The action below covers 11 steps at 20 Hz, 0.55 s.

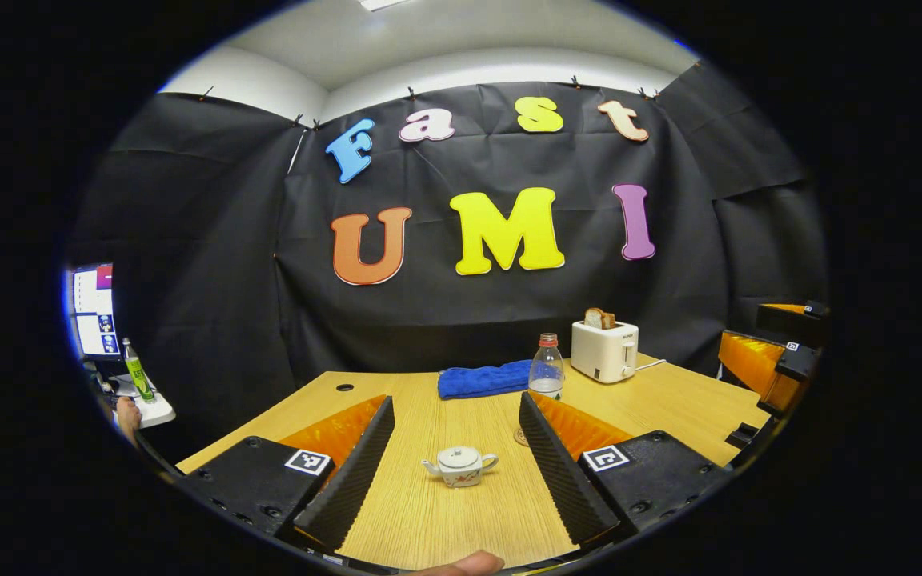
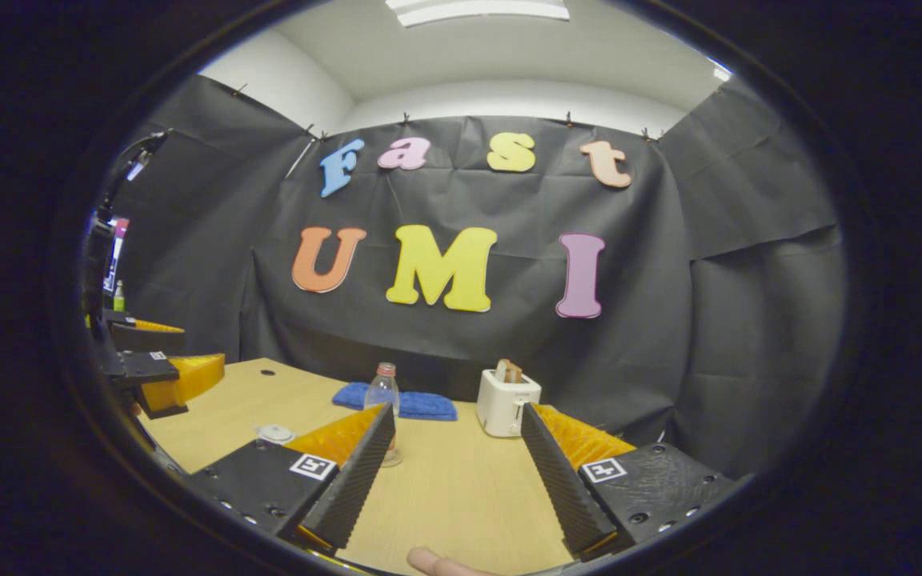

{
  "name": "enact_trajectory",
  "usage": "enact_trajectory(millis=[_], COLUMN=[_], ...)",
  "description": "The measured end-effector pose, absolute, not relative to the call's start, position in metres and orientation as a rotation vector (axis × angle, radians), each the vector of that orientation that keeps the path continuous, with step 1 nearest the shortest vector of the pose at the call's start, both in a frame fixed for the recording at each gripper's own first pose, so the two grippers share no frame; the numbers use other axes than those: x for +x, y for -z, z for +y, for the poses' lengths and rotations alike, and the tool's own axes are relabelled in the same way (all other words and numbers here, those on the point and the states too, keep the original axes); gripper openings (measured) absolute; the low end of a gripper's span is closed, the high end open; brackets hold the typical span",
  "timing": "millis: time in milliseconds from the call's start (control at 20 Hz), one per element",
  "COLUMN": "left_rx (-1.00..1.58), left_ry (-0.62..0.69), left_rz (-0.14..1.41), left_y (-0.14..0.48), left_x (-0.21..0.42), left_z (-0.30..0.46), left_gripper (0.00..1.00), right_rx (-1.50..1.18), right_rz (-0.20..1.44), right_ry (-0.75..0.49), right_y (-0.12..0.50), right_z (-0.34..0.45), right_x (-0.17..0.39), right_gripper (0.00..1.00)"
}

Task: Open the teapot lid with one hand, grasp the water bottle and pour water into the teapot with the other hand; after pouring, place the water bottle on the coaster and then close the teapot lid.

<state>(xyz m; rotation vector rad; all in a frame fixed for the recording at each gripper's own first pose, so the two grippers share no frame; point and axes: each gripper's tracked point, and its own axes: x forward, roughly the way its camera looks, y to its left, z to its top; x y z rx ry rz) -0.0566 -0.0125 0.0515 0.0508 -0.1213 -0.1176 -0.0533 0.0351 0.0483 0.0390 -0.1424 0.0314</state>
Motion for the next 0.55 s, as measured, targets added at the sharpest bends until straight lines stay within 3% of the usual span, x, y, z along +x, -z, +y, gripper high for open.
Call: enact_trajectory(millis=[550], left_rx=[0.052], left_ry=[0.108], left_rz=[-0.107], left_y=[-0.0468], left_x=[-0.0525], left_z=[-0.0122], left_gripper=[0.98], right_rx=[0.019], right_rz=[-0.118], right_ry=[-0.011], right_y=[-0.0395], right_z=[0.0281], right_x=[-0.0426], right_gripper=[0.95])
